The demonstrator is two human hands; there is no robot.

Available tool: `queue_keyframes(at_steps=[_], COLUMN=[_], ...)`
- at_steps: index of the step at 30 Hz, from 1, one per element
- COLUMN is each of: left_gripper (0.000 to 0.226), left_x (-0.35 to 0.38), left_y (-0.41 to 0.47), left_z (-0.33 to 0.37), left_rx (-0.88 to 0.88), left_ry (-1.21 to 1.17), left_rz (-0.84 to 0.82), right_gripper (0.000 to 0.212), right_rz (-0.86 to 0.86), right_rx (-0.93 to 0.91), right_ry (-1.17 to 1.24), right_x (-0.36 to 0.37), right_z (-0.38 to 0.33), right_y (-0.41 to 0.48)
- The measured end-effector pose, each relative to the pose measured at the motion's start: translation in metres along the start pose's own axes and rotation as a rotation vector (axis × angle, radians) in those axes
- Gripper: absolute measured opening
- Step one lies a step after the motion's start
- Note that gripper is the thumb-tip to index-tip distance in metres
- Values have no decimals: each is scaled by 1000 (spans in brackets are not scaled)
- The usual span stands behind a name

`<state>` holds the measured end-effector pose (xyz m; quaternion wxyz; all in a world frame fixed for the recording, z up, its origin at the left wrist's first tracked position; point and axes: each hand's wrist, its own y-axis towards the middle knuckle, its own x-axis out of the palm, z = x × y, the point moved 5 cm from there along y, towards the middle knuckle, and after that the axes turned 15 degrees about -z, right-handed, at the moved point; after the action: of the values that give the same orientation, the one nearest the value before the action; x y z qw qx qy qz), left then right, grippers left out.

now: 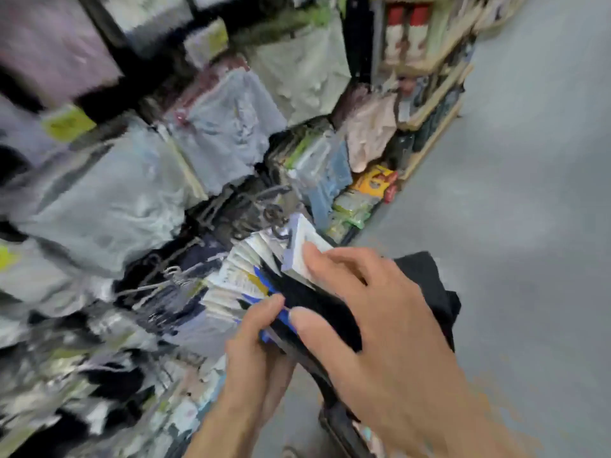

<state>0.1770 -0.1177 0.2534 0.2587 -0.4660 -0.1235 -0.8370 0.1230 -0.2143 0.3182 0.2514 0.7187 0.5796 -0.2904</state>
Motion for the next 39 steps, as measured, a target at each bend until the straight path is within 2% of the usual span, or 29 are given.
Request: queue_keyframes(at_steps=[2, 6, 11, 15, 18, 20, 24, 28, 31, 35, 39], left_gripper=[64, 49, 50, 39, 62, 69, 64, 67, 62, 57, 63], left_x=[10, 55, 96, 108, 116, 123, 138, 143, 146, 145, 139], left_y=[-41, -138, -287, -409, -499, -551, -619, -660, -678, -695, -703], left_z=[68, 168, 255, 295, 315, 323, 333, 342, 347, 360, 374], left_rx=[163, 367, 651, 780, 891, 963, 1018, 1077, 1132, 1209, 1261], left_ry=[157, 238, 277, 276, 329, 434, 647, 684, 682, 698, 694], left_rz=[167, 159, 239, 361, 508, 552, 490, 444, 432, 436, 496], right_gripper=[40, 26, 41, 47, 51, 52, 54, 73, 70, 42, 37], right_rz=[-64, -179, -336, -268, -216, -183, -194, -258, -293, -491, -605], right_rx=[-203, -492, -700, -800, -823, -837, -886, -936, -953, -998, -985], right_ry=[13, 109, 265, 372, 437, 481, 496, 405, 413, 695, 980], right_x=[-19, -29, 17, 71, 112, 135, 168, 184, 188, 192, 200], right_z=[-69, -206, -360, -460, -518, -550, -596, -633, -651, -669, -678], right_y=[12, 17, -23, -76, -118, -144, -186, -218, -225, -225, -213])
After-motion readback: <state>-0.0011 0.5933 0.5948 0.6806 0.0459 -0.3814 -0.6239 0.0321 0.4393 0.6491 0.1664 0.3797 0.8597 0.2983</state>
